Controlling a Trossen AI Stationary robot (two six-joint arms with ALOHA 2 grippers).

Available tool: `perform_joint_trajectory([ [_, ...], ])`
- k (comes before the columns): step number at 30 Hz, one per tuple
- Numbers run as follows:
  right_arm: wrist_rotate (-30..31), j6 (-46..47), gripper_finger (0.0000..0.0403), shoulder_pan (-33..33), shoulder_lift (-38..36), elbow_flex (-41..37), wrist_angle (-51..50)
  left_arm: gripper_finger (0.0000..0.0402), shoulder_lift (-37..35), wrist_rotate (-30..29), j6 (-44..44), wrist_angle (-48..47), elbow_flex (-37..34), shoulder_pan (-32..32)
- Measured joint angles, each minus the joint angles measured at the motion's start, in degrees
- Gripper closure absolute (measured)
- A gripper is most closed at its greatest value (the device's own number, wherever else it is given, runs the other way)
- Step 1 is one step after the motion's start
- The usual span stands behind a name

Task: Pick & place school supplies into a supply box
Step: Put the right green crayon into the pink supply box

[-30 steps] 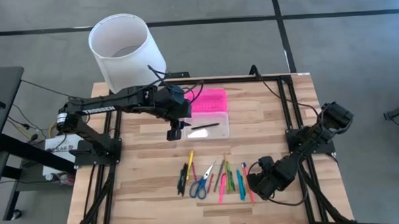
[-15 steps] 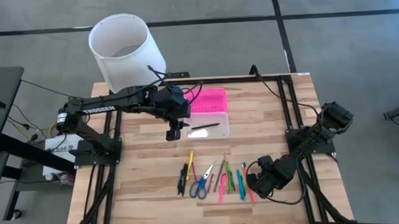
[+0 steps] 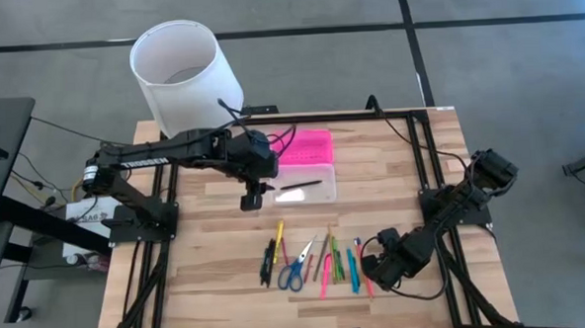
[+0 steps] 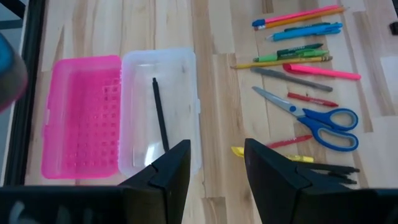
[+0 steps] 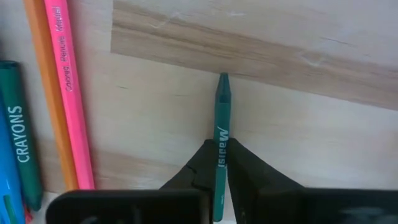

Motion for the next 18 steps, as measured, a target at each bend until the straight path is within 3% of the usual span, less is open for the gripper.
perform_joint_trajectory([
  [10,4.4,-4.8,0.0396,-0.2,-0.1,0.8,-0.3,0.0255,-4.9,-7.6,-0.5,-2.0,-0.7,-2.4],
  [18,12.3,-10.0,0.04,-2.0,0.0,2.3,-0.3,0.0255,-13.7,-9.3,-6.4,-0.1,-10.3,-2.0],
])
